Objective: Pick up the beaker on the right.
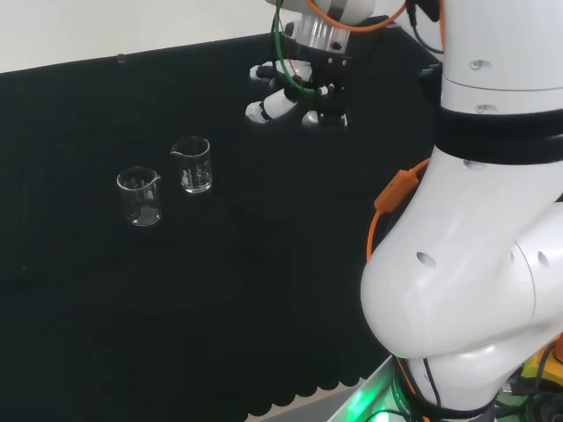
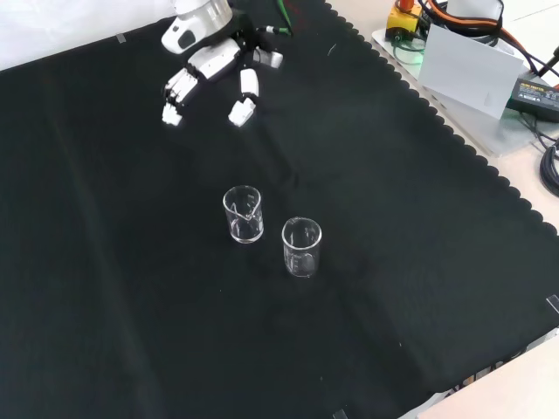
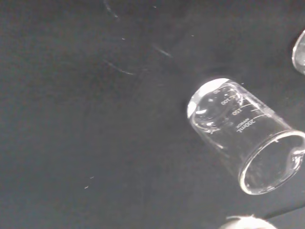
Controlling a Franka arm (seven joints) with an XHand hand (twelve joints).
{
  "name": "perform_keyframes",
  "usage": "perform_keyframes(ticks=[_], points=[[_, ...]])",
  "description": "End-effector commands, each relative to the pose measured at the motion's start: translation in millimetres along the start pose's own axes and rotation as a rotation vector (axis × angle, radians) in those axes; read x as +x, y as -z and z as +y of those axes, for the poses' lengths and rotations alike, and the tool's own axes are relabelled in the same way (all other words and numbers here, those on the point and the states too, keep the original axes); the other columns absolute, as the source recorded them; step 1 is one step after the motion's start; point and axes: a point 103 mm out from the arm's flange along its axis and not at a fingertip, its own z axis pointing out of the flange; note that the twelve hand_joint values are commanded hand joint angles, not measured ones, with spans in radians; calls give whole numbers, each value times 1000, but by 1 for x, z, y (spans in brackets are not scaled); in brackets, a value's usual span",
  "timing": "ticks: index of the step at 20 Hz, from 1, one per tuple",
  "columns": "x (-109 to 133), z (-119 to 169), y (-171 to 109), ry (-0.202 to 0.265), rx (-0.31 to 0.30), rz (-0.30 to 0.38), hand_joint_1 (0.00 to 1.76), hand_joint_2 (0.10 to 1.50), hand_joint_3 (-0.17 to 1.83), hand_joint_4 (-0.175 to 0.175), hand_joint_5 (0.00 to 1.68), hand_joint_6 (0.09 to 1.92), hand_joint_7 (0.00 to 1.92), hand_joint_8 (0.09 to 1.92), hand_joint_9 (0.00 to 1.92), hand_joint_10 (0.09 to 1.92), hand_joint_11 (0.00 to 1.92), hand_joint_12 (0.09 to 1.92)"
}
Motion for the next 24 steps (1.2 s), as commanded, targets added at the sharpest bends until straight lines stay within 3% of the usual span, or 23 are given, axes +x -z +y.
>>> perform_keyframes(ticks=[1, 16, 20, 24], points=[[4, 16, -27, 83, 23, 103, 683, 639, 725, -28, 127, 87, 23, 535, 163, 707, 0, 1168], [14, 15, -87, 222, 54, 241, 695, 586, 718, -43, 163, 87, 67, 563, 170, 707, 0, 1100], [18, 16, -99, 261, 32, 300, 667, 565, 688, -47, 174, 87, 97, 576, 194, 699, 0, 1096], [25, 21, -108, 275, 38, 307, 661, 537, 634, -50, 189, 87, 128, 589, 222, 683, 0, 1092]])
